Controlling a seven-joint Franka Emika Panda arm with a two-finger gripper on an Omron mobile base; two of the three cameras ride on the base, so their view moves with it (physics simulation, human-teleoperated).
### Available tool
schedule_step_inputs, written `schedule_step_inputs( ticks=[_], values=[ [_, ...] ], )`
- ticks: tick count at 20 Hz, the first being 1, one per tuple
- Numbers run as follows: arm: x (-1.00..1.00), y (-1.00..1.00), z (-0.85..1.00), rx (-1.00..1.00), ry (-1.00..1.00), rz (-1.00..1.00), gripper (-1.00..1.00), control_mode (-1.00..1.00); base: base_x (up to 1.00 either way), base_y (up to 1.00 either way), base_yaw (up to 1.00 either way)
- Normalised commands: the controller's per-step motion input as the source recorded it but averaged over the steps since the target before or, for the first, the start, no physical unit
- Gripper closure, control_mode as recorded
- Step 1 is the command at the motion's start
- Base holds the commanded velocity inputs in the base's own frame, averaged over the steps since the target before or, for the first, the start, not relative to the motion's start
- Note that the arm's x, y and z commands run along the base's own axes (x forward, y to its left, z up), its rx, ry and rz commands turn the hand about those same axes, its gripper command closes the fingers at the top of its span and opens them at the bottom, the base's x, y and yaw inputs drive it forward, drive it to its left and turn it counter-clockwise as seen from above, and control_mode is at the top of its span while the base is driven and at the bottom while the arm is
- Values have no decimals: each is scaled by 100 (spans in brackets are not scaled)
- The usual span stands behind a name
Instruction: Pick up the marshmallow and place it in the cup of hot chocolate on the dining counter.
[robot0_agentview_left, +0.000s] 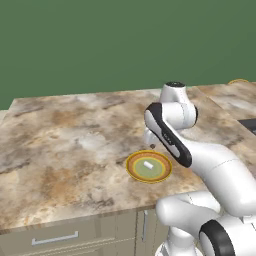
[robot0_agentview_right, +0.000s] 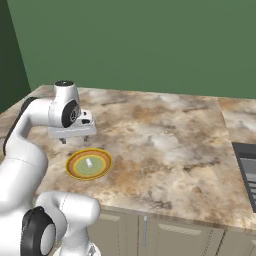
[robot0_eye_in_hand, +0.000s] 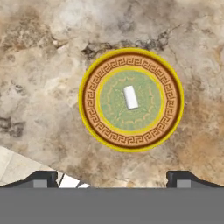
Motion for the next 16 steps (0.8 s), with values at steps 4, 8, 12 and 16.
schedule_step_inputs(
  ticks=[4,8,12,16],
  values=[
    [23,0,-58,0,0,0,-100,-100,0,0,0],
    [33,0,-53,0,0,0,-100,-100,0,0,0],
    [36,0,-46,-1,4,0,-100,-100,0,0,0],
    [34,0,-35,-1,8,0,-100,-100,0,0,0]
  ],
)
